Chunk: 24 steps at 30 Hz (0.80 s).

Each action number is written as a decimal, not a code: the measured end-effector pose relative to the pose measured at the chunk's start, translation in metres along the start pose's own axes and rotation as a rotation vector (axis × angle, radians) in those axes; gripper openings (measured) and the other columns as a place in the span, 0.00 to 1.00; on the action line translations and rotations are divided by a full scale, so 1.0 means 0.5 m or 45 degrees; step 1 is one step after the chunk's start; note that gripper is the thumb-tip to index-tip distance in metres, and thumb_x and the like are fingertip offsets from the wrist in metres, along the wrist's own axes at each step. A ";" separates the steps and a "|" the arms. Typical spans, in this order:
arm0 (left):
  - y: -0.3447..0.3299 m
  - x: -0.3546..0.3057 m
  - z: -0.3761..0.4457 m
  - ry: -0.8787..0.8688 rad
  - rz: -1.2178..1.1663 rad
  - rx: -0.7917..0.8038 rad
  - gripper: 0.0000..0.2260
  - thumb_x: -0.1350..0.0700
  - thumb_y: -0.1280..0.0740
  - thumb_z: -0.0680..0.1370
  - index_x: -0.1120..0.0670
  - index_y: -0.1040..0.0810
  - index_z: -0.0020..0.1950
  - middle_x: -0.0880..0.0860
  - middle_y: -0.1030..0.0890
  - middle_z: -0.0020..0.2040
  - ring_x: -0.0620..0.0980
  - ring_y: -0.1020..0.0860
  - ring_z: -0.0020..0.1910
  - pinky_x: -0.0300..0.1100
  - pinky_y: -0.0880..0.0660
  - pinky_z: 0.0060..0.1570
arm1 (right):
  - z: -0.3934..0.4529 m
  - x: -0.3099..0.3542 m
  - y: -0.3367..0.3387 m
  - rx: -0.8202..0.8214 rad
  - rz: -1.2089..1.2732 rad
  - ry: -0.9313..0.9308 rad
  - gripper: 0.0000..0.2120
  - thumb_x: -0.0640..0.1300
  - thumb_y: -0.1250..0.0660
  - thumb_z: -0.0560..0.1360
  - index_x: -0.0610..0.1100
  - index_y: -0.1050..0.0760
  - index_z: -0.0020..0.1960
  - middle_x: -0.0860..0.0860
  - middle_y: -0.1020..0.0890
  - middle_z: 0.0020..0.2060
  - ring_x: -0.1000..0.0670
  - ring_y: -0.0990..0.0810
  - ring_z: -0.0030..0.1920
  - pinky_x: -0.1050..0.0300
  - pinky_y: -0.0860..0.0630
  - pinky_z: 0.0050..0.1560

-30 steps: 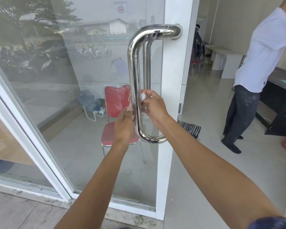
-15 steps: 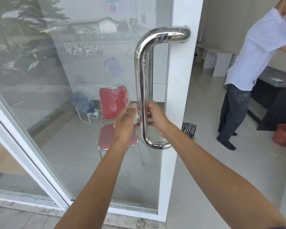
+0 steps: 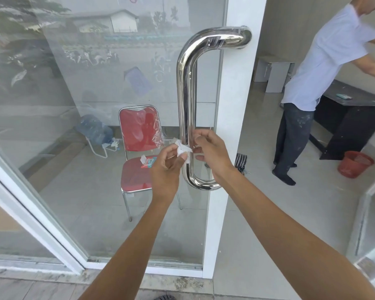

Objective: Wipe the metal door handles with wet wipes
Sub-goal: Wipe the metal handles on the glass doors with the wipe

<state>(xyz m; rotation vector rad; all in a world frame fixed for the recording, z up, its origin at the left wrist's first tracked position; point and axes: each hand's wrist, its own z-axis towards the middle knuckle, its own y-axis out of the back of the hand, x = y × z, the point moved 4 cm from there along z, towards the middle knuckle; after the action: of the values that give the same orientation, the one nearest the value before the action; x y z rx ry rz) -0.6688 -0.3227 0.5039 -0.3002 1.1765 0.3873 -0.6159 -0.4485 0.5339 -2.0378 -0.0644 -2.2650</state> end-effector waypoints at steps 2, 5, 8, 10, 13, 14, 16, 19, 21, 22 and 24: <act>-0.004 0.009 -0.008 -0.035 0.012 0.010 0.14 0.61 0.29 0.76 0.59 0.21 0.62 0.49 0.17 0.48 0.34 0.19 0.44 0.26 0.28 0.47 | -0.008 -0.005 0.001 -0.020 -0.004 -0.014 0.07 0.42 0.37 0.80 0.43 0.23 0.56 0.47 0.18 0.48 0.51 0.20 0.41 0.55 0.23 0.46; -0.014 0.002 -0.018 -0.113 0.069 -0.004 0.18 0.61 0.28 0.76 0.60 0.23 0.65 0.53 0.19 0.42 0.32 0.22 0.39 0.24 0.29 0.45 | -0.017 -0.007 0.003 -0.072 0.003 0.007 0.07 0.43 0.35 0.79 0.44 0.22 0.55 0.47 0.19 0.46 0.51 0.21 0.42 0.55 0.23 0.46; -0.020 -0.022 0.000 -0.173 0.051 -0.021 0.24 0.58 0.28 0.76 0.55 0.28 0.71 0.53 0.17 0.57 0.37 0.20 0.53 0.31 0.26 0.58 | -0.026 -0.001 0.005 -0.106 0.040 0.042 0.07 0.42 0.34 0.78 0.43 0.22 0.55 0.47 0.22 0.43 0.51 0.22 0.42 0.56 0.24 0.45; -0.029 -0.053 0.025 -0.200 0.026 -0.001 0.27 0.55 0.28 0.76 0.54 0.30 0.73 0.49 0.17 0.57 0.34 0.21 0.53 0.30 0.27 0.57 | -0.030 0.012 0.012 -0.147 0.076 0.075 0.07 0.41 0.34 0.78 0.42 0.22 0.55 0.48 0.23 0.41 0.52 0.23 0.39 0.58 0.24 0.42; -0.047 -0.111 0.067 -0.297 0.151 -0.008 0.27 0.53 0.29 0.77 0.53 0.33 0.75 0.43 0.25 0.32 0.34 0.29 0.28 0.25 0.32 0.35 | -0.031 0.036 0.021 -0.178 0.162 0.114 0.06 0.37 0.36 0.78 0.40 0.22 0.54 0.47 0.24 0.41 0.54 0.26 0.35 0.63 0.25 0.37; -0.052 -0.123 0.079 -0.311 0.185 -0.034 0.27 0.52 0.30 0.78 0.53 0.33 0.75 0.43 0.32 0.27 0.38 0.34 0.25 0.27 0.36 0.30 | -0.031 0.045 0.024 -0.180 0.198 0.128 0.06 0.36 0.37 0.78 0.41 0.23 0.54 0.47 0.24 0.41 0.54 0.26 0.34 0.64 0.25 0.36; -0.057 -0.129 0.090 -0.290 0.165 -0.048 0.26 0.51 0.32 0.78 0.52 0.33 0.75 0.45 0.35 0.27 0.41 0.37 0.25 0.30 0.37 0.28 | -0.033 0.056 0.025 -0.175 0.236 0.155 0.06 0.36 0.37 0.79 0.42 0.23 0.53 0.48 0.24 0.40 0.55 0.27 0.32 0.63 0.25 0.36; -0.057 -0.116 0.077 -0.278 0.210 0.002 0.26 0.50 0.34 0.79 0.52 0.35 0.76 0.47 0.29 0.33 0.40 0.34 0.29 0.30 0.33 0.32 | -0.034 0.064 0.019 -0.145 0.241 0.186 0.05 0.38 0.36 0.79 0.46 0.22 0.50 0.49 0.21 0.40 0.56 0.24 0.34 0.59 0.24 0.39; -0.053 -0.094 0.061 -0.245 0.300 0.007 0.23 0.49 0.34 0.79 0.55 0.30 0.73 0.45 0.31 0.30 0.40 0.34 0.26 0.30 0.35 0.29 | -0.033 0.068 0.011 -0.086 0.239 0.190 0.05 0.40 0.34 0.78 0.48 0.22 0.50 0.49 0.19 0.40 0.56 0.23 0.36 0.57 0.24 0.42; -0.052 -0.085 0.054 -0.217 0.327 0.019 0.22 0.50 0.34 0.79 0.55 0.28 0.71 0.45 0.32 0.29 0.39 0.33 0.25 0.30 0.35 0.28 | -0.033 0.069 0.006 -0.061 0.231 0.188 0.05 0.40 0.33 0.77 0.48 0.21 0.50 0.49 0.19 0.40 0.56 0.22 0.38 0.57 0.24 0.43; -0.047 -0.071 0.044 -0.150 0.300 0.090 0.18 0.49 0.34 0.80 0.52 0.26 0.69 0.45 0.27 0.31 0.38 0.31 0.27 0.29 0.33 0.31 | -0.033 0.069 -0.002 -0.053 0.196 0.192 0.04 0.41 0.32 0.76 0.49 0.21 0.50 0.48 0.19 0.38 0.54 0.21 0.41 0.56 0.23 0.45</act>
<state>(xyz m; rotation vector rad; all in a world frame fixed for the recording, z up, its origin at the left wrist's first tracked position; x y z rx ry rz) -0.6515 -0.3394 0.5454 -0.0755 1.1103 0.5604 -0.6357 -0.4505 0.5665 -1.8139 0.1459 -2.3324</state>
